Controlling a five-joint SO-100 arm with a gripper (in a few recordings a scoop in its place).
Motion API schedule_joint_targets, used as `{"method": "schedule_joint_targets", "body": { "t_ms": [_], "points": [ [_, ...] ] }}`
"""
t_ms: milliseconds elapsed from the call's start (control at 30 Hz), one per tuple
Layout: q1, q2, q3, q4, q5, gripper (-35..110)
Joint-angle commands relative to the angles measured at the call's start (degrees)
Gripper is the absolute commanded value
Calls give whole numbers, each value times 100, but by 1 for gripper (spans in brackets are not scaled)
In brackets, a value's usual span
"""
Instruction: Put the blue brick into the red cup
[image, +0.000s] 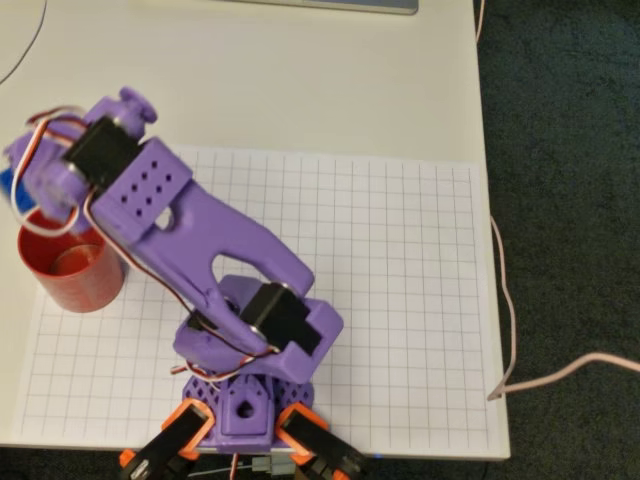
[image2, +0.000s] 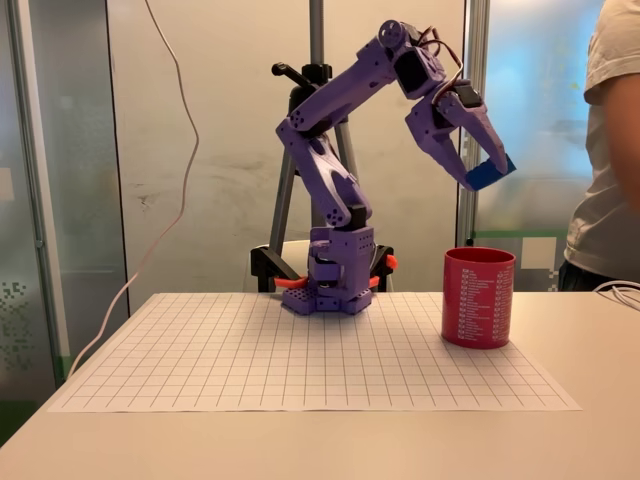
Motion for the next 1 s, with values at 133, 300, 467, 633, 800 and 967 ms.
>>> {"method": "schedule_joint_targets", "body": {
  "t_ms": [133,300,467,633,800,967],
  "points": [
    [-492,220,571,-316,132,0],
    [-123,0,1213,-861,-167,0],
    [193,141,1652,-932,-413,0],
    [457,396,2074,-888,-765,0],
    [932,545,2259,-879,-1099,0],
    [809,536,2206,-844,-1002,0]
  ]
}}
